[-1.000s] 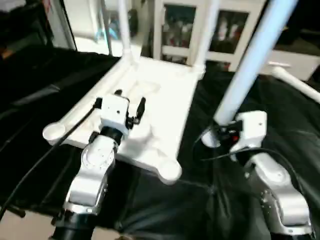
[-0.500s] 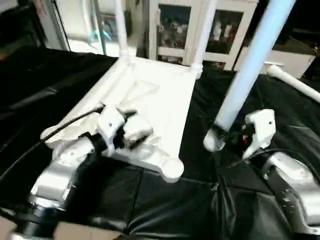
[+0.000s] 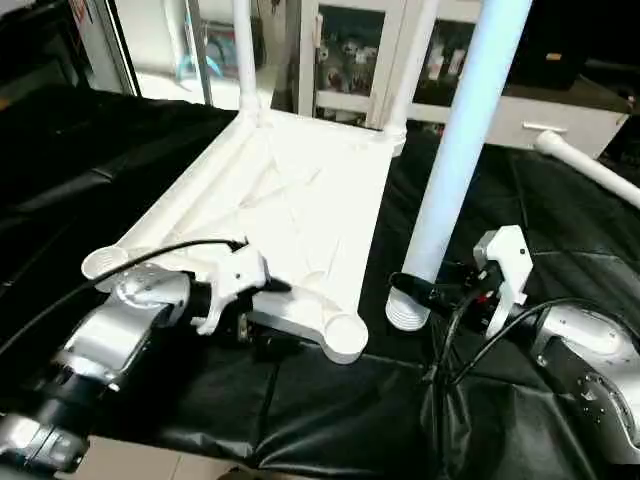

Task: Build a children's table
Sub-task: Pick table leg

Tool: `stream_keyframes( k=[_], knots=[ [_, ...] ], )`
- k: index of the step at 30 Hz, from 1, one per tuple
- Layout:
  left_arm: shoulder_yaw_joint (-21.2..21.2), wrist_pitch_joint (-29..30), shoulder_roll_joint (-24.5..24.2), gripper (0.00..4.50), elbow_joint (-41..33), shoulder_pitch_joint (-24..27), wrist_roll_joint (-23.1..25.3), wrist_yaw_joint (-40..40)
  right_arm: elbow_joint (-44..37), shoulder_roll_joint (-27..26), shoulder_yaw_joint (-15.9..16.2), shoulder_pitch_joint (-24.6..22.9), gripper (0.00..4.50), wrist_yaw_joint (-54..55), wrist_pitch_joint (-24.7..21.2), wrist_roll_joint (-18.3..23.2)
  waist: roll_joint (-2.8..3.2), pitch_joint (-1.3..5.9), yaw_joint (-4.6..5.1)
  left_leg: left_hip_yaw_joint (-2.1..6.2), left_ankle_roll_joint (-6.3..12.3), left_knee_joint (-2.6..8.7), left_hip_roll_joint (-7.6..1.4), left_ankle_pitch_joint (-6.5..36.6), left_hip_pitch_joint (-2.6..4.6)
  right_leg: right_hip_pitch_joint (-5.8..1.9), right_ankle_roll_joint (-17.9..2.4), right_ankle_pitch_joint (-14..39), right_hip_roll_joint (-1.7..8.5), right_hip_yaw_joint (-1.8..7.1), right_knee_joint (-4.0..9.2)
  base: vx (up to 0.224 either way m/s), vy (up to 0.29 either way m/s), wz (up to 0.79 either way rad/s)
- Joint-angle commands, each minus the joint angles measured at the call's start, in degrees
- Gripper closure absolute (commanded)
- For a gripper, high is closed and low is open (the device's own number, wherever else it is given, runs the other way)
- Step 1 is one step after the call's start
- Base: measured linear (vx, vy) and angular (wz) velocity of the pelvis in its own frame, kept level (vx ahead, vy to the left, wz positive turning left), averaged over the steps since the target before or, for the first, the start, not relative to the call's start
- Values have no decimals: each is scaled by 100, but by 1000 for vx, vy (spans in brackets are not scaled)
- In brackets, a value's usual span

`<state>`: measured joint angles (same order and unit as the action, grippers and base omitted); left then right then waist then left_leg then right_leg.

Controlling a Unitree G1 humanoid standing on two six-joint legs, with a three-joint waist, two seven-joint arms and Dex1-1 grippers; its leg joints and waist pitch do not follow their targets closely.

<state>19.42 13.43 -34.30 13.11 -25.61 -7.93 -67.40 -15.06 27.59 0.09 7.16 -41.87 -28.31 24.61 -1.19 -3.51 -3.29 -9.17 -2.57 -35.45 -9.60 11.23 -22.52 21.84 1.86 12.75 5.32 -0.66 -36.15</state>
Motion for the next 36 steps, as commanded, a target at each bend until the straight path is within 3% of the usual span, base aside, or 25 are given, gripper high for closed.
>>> stream_keyframes(
  k=[1,3,5,7,12,20,22,36],
  knots=[
    [132,-95,6,40,109,-140,132,-56,-79,64,-26,81,264,-51,17,44,5,418,-30,35,221,454,-230,172,159,-173,-1347,-760,209,97,276,0,0,0],
    [181,-129,86,43,220,-271,106,-161,-71,82,-62,95,264,-77,-11,48,8,405,-44,16,334,444,-231,71,140,-168,-1474,-976,209,88,262,0,0,0],
    [193,-121,106,67,244,-298,94,-226,-71,81,-68,100,264,-78,-19,47,10,391,-60,6,346,456,-254,265,149,-162,-1551,-757,229,89,278,0,0,0],
    [206,-163,158,83,323,-356,130,-296,-73,78,-62,107,264,-59,-19,48,26,353,-60,-9,197,503,-285,722,167,-141,-1519,-113,238,92,323,0,0,0],
    [221,-197,202,125,407,-434,142,-405,-74,43,-46,115,264,-6,-4,44,35,333,-51,-8,-45,553,-299,1141,184,-111,-1397,346,238,102,368,0,0,0],
    [292,-288,172,176,504,-470,285,-536,-49,-6,-55,137,264,39,14,20,37,349,-52,-6,-29,540,-289,955,162,-124,-1369,32,233,99,344,0,0,0],
    [305,-306,168,206,530,-488,307,-558,-37,-7,-51,151,264,43,13,17,35,349,-54,-8,-11,539,-290,942,164,-125,-1394,4,235,98,341,0,0,0],
    [453,-640,137,305,817,-593,731,-522,-82,-23,-34,114,264,72,10,20,58,335,-48,0,-79,560,-298,1106,169,-116,-1392,103,238,102,359,0,0,0]
  ],
)
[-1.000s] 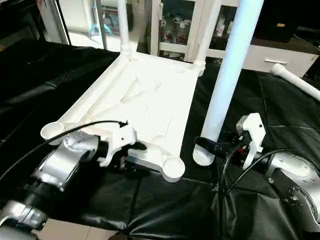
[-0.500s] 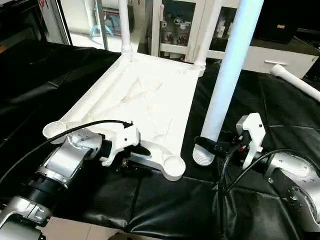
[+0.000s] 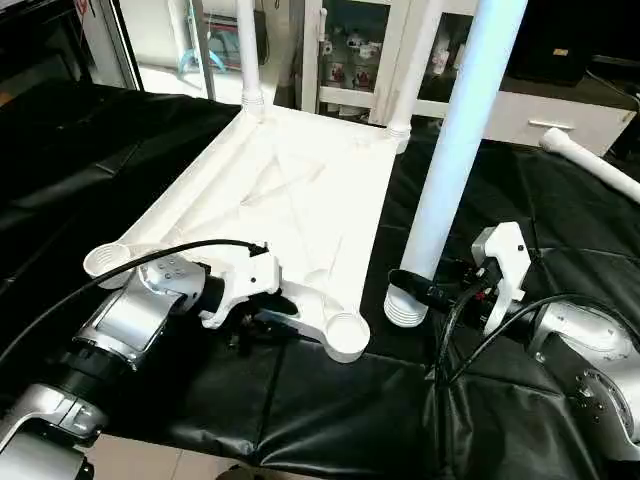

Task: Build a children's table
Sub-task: Pick table leg

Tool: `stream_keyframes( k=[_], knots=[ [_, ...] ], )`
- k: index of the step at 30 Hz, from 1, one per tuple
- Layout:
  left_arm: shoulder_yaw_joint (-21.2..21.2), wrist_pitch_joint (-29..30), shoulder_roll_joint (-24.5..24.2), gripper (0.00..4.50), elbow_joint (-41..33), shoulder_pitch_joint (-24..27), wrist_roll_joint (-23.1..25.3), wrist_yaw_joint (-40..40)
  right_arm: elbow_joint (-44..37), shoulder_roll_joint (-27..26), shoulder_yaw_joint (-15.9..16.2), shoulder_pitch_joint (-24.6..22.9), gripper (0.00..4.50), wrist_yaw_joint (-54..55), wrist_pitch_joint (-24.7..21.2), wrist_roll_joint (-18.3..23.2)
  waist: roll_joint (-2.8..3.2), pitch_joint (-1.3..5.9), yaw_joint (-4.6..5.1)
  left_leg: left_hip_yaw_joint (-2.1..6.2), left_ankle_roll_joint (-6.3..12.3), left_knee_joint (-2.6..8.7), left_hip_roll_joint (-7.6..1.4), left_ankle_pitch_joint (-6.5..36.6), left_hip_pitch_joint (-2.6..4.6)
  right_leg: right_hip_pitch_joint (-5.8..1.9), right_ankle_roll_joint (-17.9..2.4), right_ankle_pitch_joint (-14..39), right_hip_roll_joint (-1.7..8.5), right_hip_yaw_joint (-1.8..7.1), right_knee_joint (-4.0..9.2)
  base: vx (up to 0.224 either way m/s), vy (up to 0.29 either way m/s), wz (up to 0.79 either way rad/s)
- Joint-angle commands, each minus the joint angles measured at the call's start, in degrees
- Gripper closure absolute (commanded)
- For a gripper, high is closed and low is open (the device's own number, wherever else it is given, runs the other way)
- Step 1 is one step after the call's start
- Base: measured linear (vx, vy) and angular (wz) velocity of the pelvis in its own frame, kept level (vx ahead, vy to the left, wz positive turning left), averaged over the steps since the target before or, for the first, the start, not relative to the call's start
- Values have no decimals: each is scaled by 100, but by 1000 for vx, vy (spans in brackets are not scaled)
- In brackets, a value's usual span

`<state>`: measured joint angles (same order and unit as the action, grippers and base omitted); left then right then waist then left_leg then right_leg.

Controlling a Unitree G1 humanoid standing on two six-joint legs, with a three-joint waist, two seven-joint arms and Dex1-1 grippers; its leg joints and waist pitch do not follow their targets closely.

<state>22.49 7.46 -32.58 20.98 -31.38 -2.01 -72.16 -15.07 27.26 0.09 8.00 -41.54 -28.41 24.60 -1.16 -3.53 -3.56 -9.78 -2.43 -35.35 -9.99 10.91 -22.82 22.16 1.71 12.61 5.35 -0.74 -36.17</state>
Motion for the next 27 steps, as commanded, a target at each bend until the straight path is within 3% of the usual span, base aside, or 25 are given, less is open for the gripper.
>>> stream_keyframes(
  k=[1,13,15,16,19,22,24,27],
  knots=[
    [179,-44,-56,315,28,-9,183,-64,-82,8,-35,33,264,40,21,21,52,338,-18,60,-94,549,-260,1136,200,-149,-1378,109,235,110,360,0,0,0],
    [357,133,-53,400,-365,376,530,216,80,-152,-89,82,264,375,35,-120,57,330,16,53,-81,566,-264,1052,192,-167,-1386,23,245,119,367,0,0,0],
    [260,525,141,411,-466,444,621,721,160,-273,-172,130,264,582,-3,-121,61,317,18,43,-95,571,-260,1141,209,-154,-1419,110,241,123,388,0,0,0],
    [129,897,386,412,-554,502,676,1251,208,-386,-240,162,264,750,-28,-109,66,312,23,38,-118,585,-261,1252,211,-158,-1405,318,243,130,410,0,0,0],
    [-34,1323,736,429,-655,559,640,1767,189,-483,-278,165,264,860,-88,-55,39,297,21,50,-189,597,-261,1457,190,-179,-1307,841,259,145,463,0,0,0],
    [-115,1567,1009,432,-716,610,713,2163,160,-556,-265,151,264,906,-129,-10,46,312,78,70,-160,599,-238,1258,142,-205,-1200,684,229,124,463,0,0,0],
    [-77,1616,1081,446,-742,642,883,2348,143,-628,-262,134,264,927,-178,67,25,334,120,61,-37,572,-227,1115,139,-219,-1222,480,222,129,471,0,0,0],
    [95,1318,1034,446,-852,727,951,2262,144,-672,-228,135,264,924,-236,158,39,339,112,54,43,558,-236,981,152,-206,-1259,369,215,130,469,0,0,0]
  ],
)
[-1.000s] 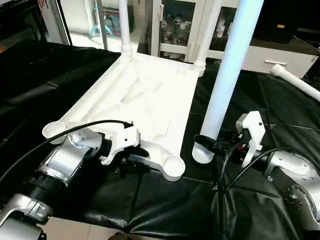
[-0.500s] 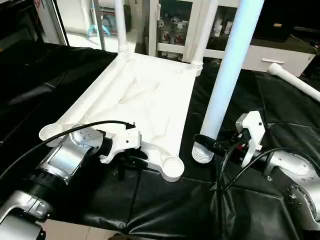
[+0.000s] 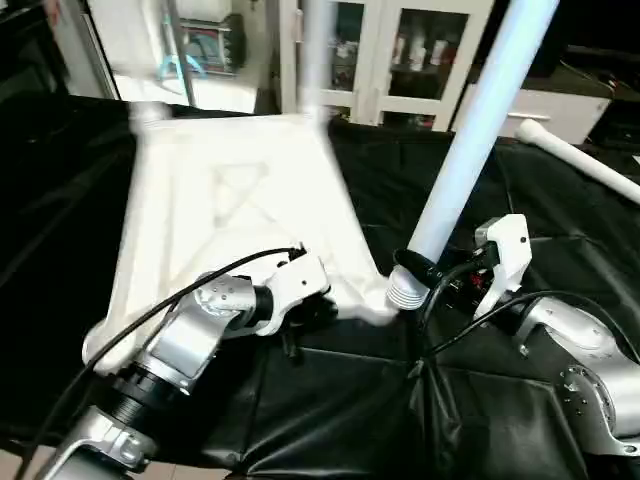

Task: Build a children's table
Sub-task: Pick table leg

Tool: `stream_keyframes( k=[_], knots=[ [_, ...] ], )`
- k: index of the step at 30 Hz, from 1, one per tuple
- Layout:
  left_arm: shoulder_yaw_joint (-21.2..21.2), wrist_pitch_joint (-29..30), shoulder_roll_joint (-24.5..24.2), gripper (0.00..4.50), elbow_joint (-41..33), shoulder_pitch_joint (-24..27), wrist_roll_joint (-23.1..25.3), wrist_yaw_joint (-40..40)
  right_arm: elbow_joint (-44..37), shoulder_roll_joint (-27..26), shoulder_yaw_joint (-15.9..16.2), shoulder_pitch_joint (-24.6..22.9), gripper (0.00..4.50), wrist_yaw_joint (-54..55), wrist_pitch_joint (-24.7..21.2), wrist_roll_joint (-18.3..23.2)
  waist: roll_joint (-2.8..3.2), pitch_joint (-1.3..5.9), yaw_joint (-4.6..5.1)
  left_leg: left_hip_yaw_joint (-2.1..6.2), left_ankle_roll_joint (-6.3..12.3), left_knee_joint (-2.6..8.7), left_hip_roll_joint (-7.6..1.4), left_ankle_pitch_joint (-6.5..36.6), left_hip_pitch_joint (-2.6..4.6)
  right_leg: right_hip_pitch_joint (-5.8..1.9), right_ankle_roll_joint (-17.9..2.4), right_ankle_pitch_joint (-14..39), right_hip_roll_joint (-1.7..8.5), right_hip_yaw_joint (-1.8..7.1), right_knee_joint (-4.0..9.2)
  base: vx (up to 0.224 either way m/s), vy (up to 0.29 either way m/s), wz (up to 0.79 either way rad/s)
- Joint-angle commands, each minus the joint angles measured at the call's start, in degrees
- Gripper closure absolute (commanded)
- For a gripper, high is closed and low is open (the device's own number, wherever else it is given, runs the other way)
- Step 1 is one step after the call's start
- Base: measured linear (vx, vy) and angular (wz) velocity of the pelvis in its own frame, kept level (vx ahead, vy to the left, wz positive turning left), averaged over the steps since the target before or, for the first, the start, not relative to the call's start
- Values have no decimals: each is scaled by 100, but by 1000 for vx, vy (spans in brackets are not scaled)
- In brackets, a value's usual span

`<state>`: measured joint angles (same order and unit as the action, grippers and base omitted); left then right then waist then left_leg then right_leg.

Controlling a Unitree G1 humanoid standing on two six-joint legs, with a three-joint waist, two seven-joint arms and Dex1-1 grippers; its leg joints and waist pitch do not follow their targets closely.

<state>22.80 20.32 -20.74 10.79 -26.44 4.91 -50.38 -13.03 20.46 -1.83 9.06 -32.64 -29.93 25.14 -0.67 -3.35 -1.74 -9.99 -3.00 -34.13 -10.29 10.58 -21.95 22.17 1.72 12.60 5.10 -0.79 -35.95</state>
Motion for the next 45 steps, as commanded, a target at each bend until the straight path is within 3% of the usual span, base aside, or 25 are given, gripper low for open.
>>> stream_keyframes(
  k=[1,5,7,8,9,12,14,15,17,18,26,37,45],
  knots=[
    [159,-220,-209,446,145,258,287,5,-62,3,-27,31,264,20,-100,125,-11,320,-79,72,129,432,-208,970,68,-201,-1274,280,228,133,448,0,0,0],
    [374,-600,-419,446,150,364,279,-257,-25,101,29,60,264,-226,-145,213,16,313,-100,62,81,460,-231,1138,111,-168,-1289,339,207,125,440,0,0,0],
    [434,-783,-489,446,135,396,257,-391,38,129,24,127,264,-337,-140,232,-31,308,-105,57,52,474,-239,1265,118,-162,-1260,514,213,126,458,0,0,0],
    [471,-901,-529,446,120,413,245,-495,68,134,17,166,264,-366,-143,234,-14,309,-114,64,40,476,-237,1283,116,-161,-1252,564,221,126,449,0,0,0],
    [485,-949,-553,446,98,434,214,-587,97,136,11,207,264,-399,-155,251,-39,306,-107,55,-3,483,-237,1323,118,-149,-1204,688,224,133,466,0,0,0],
    [500,-996,-608,446,-4,512,116,-791,164,194,66,308,264,-578,-223,338,-26,312,-119,55,-5,477,-237,1269,122,-143,-1197,672,234,135,451,0,0,0],
    [534,-1031,-670,446,-52,540,73,-904,168,259,188,348,264,-772,-318,375,-56,317,-131,49,49,468,-238,1110,119,-150,-1213,531,234,133,434,0,0,0],
    [567,-1118,-731,446,-41,545,72,-969,182,329,303,377,264,-892,-377,355,-100,319,-137,36,101,454,-240,1004,117,-152,-1216,425,229,132,428,0,0,0],
    [588,-1183,-769,446,-27,543,77,-1006,193,374,371,395,264,-958,-408,336,-80,316,-160,34,145,454,-236,929,121,-143,-1211,364,227,131,420,0,0,0],
    [607,-1279,-806,446,22,529,119,-1007,212,413,421,433,264,-1051,-479,364,-109,312,-162,28,141,456,-238,924,117,-143,-1208,360,231,131,421,0,0,0],
    [620,-1413,-886,450,76,470,140,-1256,321,613,614,668,265,-1448,-637,383,-129,277,-162,46,-63,499,-250,1265,135,-112,-1113,644,234,136,442,0,0,0],
    [679,-1531,-1011,450,99,396,72,-1599,644,674,802,954,265,-1500,-556,83,-132,258,-169,45,-154,516,-251,1361,141,-103,-1141,693,237,140,447,0,0,0],
    [639,-1616,-1020,450,198,343,139,-1614,766,813,1197,972,265,-1672,-546,-197,-134,237,-169,50,-175,533,-259,1477,137,-91,-1103,803,242,148,463,0,0,0]
  ],
)
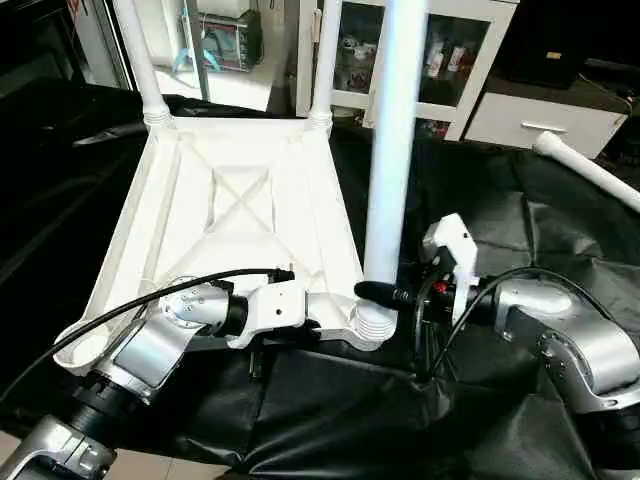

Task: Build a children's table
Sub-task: Pick table leg

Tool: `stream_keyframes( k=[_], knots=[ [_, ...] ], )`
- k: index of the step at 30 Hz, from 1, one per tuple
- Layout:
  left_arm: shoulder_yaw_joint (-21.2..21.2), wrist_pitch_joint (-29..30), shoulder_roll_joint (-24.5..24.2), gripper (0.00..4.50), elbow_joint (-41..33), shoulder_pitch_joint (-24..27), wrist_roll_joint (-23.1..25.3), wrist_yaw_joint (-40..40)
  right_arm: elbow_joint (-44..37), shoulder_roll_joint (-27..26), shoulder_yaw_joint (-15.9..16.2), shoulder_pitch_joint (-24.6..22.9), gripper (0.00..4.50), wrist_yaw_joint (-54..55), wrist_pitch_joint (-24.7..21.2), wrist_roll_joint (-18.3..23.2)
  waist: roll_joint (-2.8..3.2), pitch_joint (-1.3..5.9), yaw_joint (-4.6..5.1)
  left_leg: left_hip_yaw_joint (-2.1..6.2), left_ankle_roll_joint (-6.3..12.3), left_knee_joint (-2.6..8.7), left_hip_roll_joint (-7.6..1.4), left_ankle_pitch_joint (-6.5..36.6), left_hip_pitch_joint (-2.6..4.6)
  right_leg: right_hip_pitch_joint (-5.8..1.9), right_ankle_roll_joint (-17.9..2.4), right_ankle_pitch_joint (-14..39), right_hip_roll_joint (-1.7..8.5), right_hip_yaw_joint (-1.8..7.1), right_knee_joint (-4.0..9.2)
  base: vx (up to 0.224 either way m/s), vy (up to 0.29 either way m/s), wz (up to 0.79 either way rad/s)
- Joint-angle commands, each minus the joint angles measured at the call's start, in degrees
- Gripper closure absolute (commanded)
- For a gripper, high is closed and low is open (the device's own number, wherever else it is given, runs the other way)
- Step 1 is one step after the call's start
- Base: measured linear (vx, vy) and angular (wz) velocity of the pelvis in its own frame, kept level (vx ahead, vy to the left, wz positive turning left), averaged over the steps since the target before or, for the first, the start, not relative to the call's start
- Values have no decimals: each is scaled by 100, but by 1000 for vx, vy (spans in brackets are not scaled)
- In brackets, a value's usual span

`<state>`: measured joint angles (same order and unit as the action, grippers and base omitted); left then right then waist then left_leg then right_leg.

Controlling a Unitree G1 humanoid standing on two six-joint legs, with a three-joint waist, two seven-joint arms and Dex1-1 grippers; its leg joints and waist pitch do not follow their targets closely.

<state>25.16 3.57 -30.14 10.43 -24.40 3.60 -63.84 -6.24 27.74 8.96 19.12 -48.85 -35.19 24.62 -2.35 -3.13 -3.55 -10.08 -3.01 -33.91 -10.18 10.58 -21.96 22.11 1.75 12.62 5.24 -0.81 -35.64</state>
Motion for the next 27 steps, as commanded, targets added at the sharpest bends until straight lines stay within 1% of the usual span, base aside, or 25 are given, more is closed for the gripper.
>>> stream_keyframes(
  k=[1,2,3,5,7,9,11,16,23,25,26,27],
  knots=[
    [403,59,-81,450,234,138,271,-268,91,83,123,-32,265,-52,-17,-150,32,214,13,59,-184,515,-271,1507,141,-83,-1096,836,229,150,439,0,0,0],
    [404,56,-83,450,237,135,279,-268,109,73,148,-25,265,-57,0,-178,33,214,13,62,-194,517,-273,1534,142,-82,-1090,866,231,150,440,0,0,0],
    [405,58,-77,450,237,136,285,-263,151,38,169,4,265,-39,27,-209,19,210,17,60,-199,518,-272,1553,139,-78,-1078,883,230,153,446,0,0,0],
    [411,65,-64,450,232,143,285,-260,271,-49,178,79,265,57,93,-268,26,210,20,65,-204,523,-272,1575,140,-74,-1082,916,232,153,446,0,0,0],
    [417,69,-56,450,217,160,280,-260,425,-158,165,169,265,211,186,-350,15,203,31,61,-220,526,-271,1617,137,-54,-1084,1034,236,155,456,0,0,0],
    [415,70,-60,450,207,169,279,-262,502,-228,132,212,265,280,195,-351,21,203,27,66,-234,532,-275,1606,138,-59,-1074,994,232,155,452,0,0,0],
    [414,71,-68,450,203,174,281,-264,520,-261,105,217,265,305,175,-329,13,196,29,67,-237,542,-276,1624,138,-60,-1056,983,227,153,455,0,0,0],
    [403,54,-95,450,219,181,294,-262,554,-330,17,166,265,258,100,-212,24,184,38,75,-286,563,-278,1800,141,-41,-980,1182,232,158,481,0,0,0],
    [401,45,-99,450,226,186,301,-257,581,-424,-191,26,265,347,66,-74,15,191,36,67,-255,566,-278,1647,138,-53,-991,960,230,157,476,0,0,0],
    [394,44,-104,450,226,190,298,-253,552,-445,-301,-71,265,400,60,-11,15,187,32,67,-250,573,-281,1659,139,-53,-1001,961,232,156,480,0,0,0],
    [386,39,-108,450,230,193,296,-248,511,-481,-444,-206,265,434,71,86,20,180,24,64,-243,575,-282,1682,141,-47,-996,982,235,160,489,0,0,0],
    [386,39,-108,450,230,193,296,-248,511,-481,-444,-206,265,434,71,86,18,178,26,63,-242,577,-281,1702,135,-47,-993,1002,236,161,491,0,0,0]
  ],
)
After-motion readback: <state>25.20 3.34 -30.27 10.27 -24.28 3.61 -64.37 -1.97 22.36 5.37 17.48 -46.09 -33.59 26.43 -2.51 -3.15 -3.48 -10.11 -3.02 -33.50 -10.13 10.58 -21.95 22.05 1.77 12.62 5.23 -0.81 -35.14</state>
